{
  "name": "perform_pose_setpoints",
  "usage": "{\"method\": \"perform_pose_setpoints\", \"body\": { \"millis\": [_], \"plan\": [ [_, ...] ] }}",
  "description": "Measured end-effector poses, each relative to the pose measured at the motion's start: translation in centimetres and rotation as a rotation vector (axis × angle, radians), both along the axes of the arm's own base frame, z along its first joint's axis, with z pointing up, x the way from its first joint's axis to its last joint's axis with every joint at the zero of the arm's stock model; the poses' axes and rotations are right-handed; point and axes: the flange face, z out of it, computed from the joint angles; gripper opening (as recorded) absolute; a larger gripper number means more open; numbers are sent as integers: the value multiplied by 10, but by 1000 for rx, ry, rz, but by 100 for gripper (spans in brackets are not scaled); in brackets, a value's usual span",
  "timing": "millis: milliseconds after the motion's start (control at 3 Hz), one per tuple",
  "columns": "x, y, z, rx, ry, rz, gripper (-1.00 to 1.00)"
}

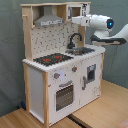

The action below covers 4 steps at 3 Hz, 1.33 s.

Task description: Play with the kitchen

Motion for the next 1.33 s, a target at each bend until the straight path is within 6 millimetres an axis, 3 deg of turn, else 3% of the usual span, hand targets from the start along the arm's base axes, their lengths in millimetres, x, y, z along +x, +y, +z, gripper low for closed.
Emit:
{"method": "perform_pose_setpoints", "body": {
  "millis": [333,1000,1333],
  "plan": [
    [14,12,6,-9,4,2,100],
    [42,14,13,-19,16,-37,100],
    [42,14,13,-20,16,-37,-100]
  ]
}}
